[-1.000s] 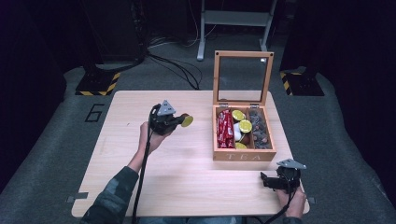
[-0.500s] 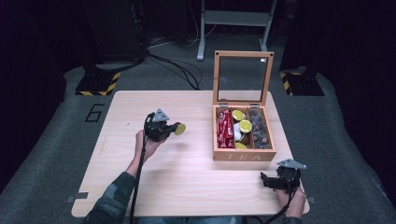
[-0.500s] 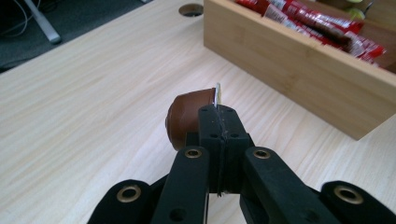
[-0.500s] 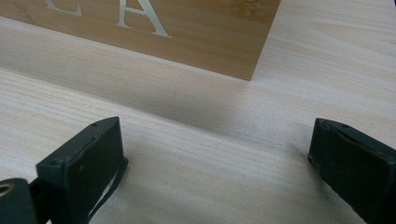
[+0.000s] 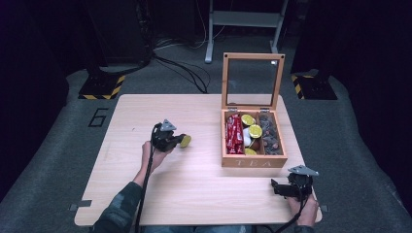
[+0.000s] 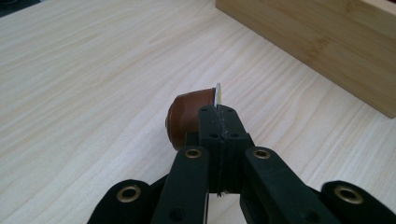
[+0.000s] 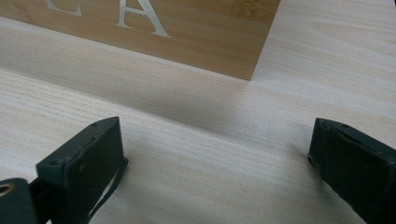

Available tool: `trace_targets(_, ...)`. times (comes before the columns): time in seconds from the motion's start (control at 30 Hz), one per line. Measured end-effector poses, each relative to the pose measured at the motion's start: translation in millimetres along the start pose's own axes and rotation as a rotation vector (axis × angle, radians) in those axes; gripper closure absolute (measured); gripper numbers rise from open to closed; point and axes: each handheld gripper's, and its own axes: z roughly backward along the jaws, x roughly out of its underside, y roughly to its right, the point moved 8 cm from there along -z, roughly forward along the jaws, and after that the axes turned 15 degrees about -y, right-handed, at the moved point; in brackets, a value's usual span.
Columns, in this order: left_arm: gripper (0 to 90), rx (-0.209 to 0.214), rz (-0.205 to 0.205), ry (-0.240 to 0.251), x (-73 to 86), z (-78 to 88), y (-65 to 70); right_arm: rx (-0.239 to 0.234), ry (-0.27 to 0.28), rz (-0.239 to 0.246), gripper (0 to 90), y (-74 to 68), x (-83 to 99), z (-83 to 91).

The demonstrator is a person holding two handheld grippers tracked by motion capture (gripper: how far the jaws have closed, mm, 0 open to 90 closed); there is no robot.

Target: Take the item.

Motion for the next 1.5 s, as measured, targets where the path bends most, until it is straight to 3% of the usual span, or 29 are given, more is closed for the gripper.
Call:
trace_targets(0.27,89.8,0.023,0.042,-0.009,4.0,-8.8,-0.6,-0.001,-0.001,-0.002,2.5,-0.2,0.1,0.0)
trace_targets(0.53,86.9,0.033,0.052,-0.017,8.4,-8.1,-5.0,0.0,0.0,0.0,2.5,0.0,0.0,0.0)
trace_targets(0.57,79.9,0.04,0.057,-0.011,8.1,-7.7,-5.3,0.002,0.002,0.0,2.5,0.1,-0.1,-0.2)
trace_targets(0.67,70.1,0.049,0.074,-0.005,8.2,-4.1,-5.6,0.001,-0.003,-0.001,2.5,0.0,0.1,-0.1)
trace_targets(0.93,32.8,-0.016,0.085,0.0,10.4,13.0,-7.4,0.001,-0.005,-0.001,2.5,-0.1,0.2,0.0)
trace_targets(1.2,16.4,-0.059,0.079,0.052,21.1,44.3,-7.3,0.001,-0.005,0.0,2.5,0.0,0.3,0.0)
trace_targets(1.5,12.0,-0.112,0.08,0.11,46.1,82.8,-10.7,0.001,-0.005,-0.002,2.5,-0.1,0.2,0.0)
